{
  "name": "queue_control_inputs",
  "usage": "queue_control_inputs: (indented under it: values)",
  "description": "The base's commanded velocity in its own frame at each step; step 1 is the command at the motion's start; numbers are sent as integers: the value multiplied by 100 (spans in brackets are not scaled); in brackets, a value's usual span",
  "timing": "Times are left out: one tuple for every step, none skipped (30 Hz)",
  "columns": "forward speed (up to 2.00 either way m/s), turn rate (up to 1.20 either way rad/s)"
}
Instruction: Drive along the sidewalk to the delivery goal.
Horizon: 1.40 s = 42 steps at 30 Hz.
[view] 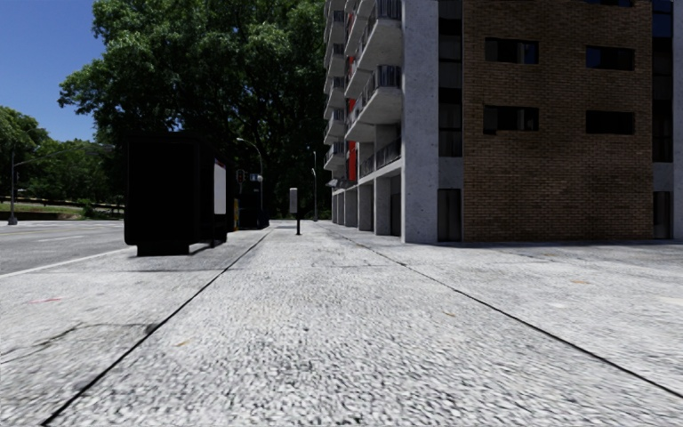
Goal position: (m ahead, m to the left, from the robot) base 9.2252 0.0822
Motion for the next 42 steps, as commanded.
queue_control_inputs:
  values:
    - [200,0]
    - [200,0]
    - [200,0]
    - [200,0]
    - [200,0]
    - [200,0]
    - [200,0]
    - [200,0]
    - [200,0]
    - [200,0]
    - [200,0]
    - [200,0]
    - [200,0]
    - [200,0]
    - [200,0]
    - [200,0]
    - [200,0]
    - [200,0]
    - [200,0]
    - [200,0]
    - [200,0]
    - [200,0]
    - [200,0]
    - [200,0]
    - [200,0]
    - [200,0]
    - [200,0]
    - [200,0]
    - [200,0]
    - [200,0]
    - [200,1]
    - [200,6]
    - [200,8]
    - [200,14]
    - [200,14]
    - [200,17]
    - [200,20]
    - [200,21]
    - [200,21]
    - [200,27]
    - [200,32]
    - [200,32]
